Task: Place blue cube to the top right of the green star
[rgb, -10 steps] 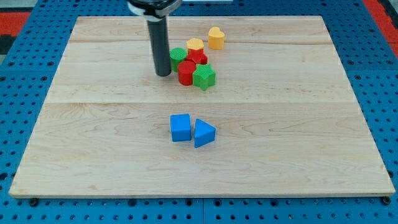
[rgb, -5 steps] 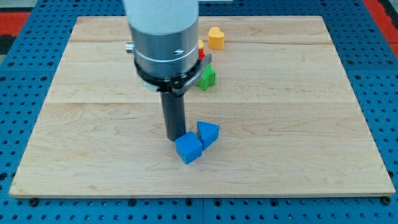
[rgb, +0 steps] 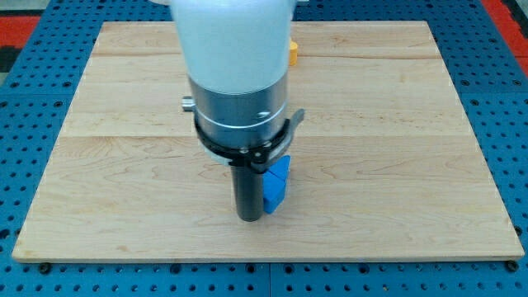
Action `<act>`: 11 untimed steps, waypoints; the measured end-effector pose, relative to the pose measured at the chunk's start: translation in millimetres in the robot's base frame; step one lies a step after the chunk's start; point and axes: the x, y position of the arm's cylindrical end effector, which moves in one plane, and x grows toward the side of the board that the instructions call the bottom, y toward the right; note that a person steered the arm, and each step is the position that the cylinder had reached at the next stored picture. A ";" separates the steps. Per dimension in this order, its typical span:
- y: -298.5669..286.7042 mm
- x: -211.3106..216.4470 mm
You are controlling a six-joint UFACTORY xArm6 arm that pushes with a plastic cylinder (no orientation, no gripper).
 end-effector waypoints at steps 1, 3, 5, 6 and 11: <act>5.7 -3.0; 7.1 -13.2; 40.5 -41.5; 52.7 -54.0; 122.2 -165.3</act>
